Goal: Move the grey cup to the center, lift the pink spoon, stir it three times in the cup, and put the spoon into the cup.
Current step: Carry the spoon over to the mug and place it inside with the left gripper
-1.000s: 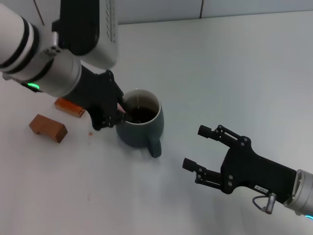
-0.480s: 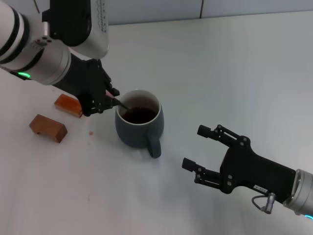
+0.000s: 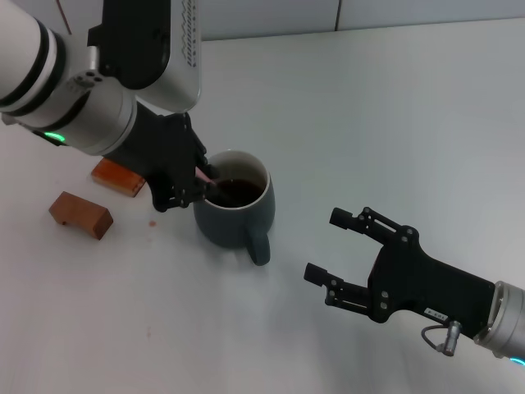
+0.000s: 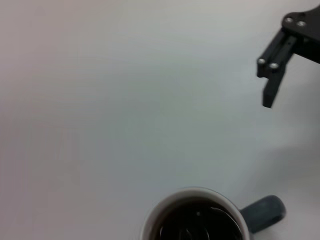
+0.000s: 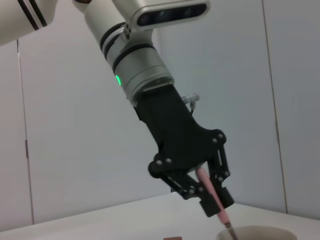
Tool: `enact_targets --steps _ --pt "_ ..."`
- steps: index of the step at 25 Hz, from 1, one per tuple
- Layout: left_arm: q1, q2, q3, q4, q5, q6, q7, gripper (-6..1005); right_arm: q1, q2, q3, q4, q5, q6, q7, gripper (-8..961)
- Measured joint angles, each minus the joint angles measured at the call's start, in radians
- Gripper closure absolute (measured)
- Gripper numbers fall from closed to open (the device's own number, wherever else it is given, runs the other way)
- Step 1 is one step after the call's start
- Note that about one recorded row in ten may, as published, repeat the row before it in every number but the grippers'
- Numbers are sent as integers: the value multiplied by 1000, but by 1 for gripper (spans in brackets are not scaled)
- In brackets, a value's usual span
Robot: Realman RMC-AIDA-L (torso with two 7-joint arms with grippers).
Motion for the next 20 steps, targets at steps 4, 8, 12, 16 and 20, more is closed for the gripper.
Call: enact_targets --steps 4,8,12,16,20 --pt "11 4 -7 22 6 12 -1 853 3 0 0 0 0 0 0 119" --pt "13 5 -11 26 30 12 3 844 5 1 -1 0 0 0 0 119" --pt "7 4 -11 26 51 -2 3 835 4 1 -3 0 0 1 3 119" --pt "-2 0 -5 31 47 -24 3 827 4 1 -10 0 0 1 9 119" --pt "-6 -3 3 34 25 -33 1 818 5 1 -12 0 0 2 9 119"
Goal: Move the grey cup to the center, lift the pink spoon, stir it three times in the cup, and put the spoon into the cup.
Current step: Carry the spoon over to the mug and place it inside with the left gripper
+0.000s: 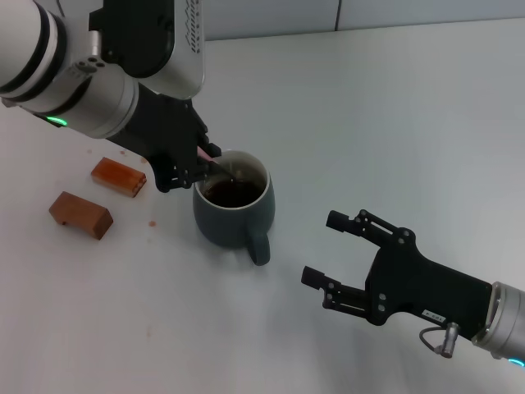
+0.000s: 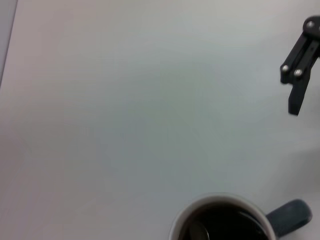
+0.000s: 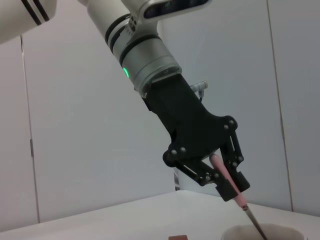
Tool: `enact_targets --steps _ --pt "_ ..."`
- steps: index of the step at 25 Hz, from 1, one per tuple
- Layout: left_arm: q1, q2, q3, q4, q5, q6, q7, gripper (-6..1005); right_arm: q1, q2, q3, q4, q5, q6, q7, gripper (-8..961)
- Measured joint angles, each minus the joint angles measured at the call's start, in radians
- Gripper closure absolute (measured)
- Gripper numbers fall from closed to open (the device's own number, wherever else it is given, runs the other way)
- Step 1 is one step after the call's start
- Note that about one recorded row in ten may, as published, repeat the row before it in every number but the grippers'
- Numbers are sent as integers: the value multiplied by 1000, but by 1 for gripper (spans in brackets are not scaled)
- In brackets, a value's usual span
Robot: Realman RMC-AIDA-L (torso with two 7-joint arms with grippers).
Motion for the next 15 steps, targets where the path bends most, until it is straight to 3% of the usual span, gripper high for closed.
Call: enact_targets --steps 8,15 --pt "23 6 1 27 -44 71 1 800 1 0 -2 0 0 0 0 118" --pt "34 8 -10 28 -8 44 7 785 3 0 -10 0 0 0 0 118"
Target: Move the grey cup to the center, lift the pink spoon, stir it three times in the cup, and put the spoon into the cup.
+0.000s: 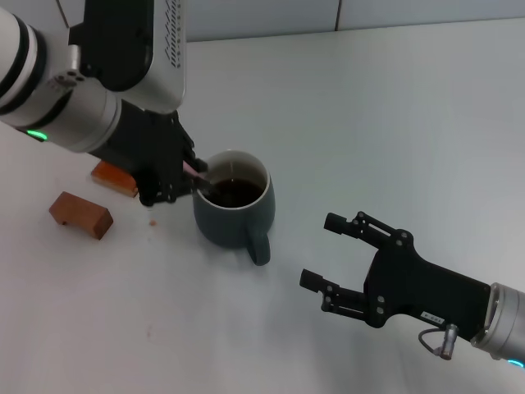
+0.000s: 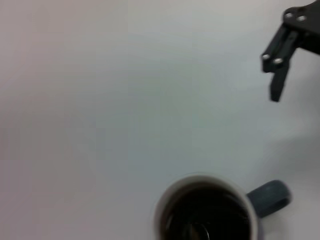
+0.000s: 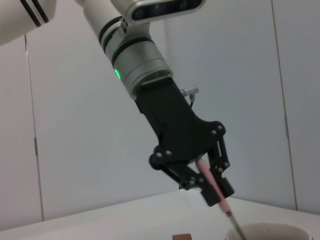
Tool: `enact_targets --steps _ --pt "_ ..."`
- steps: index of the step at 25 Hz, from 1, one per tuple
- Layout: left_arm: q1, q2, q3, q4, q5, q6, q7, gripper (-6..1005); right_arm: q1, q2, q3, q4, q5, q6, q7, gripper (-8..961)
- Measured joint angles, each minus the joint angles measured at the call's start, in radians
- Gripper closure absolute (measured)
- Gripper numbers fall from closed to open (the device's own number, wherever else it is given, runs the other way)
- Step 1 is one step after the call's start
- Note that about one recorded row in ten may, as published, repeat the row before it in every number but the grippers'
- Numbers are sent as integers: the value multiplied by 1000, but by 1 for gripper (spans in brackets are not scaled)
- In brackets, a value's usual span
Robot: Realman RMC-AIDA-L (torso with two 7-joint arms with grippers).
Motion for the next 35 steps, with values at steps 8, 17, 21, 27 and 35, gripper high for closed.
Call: enact_targets --steps 8,17,21,27,35 --pt "-11 -3 2 -7 -1 -63 -11 767 1 1 0 0 0 1 0 118" --pt "64 2 -20 55 -162 -42 -16 747 2 2 -1 0 0 2 0 119" --pt "90 4 -84 93 -230 -5 -6 629 4 1 -1 0 0 2 0 119" --pt "237 3 -350 142 -549 6 162 450 4 0 -1 -5 2 -5 0 119" --pt "443 7 -572 -191 -880 40 530 282 0 -2 3 -5 3 -16 0 119"
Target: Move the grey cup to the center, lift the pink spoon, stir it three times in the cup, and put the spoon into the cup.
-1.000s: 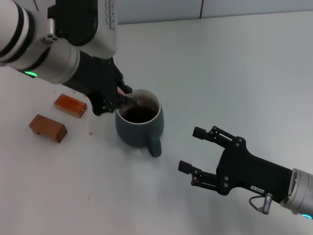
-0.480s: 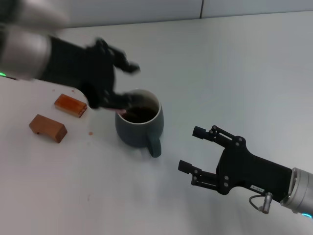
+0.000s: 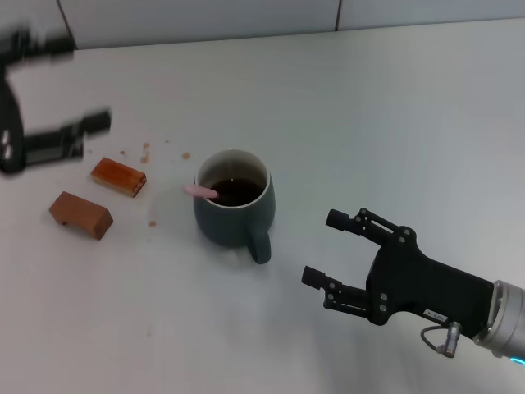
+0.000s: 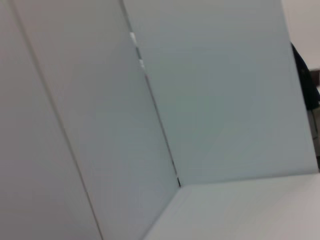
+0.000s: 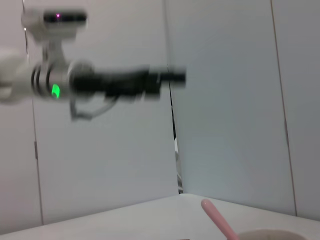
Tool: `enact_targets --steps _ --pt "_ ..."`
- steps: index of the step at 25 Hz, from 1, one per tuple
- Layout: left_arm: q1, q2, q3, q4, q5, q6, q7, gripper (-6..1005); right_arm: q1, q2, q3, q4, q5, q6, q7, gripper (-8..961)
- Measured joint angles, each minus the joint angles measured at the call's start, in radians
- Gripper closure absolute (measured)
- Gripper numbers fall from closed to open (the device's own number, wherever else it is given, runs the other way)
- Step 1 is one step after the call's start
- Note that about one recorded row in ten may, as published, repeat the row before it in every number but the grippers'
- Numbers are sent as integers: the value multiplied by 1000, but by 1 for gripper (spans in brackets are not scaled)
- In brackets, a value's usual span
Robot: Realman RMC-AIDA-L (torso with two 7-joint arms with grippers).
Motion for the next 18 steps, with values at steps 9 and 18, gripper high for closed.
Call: enact_targets --steps 9,18 --pt "46 1 -22 -562 10 27 383 185 -2 -2 2 -4 2 -10 1 118" --pt "25 0 -18 -743 34 -28 503 185 2 -2 3 -6 3 -11 2 118"
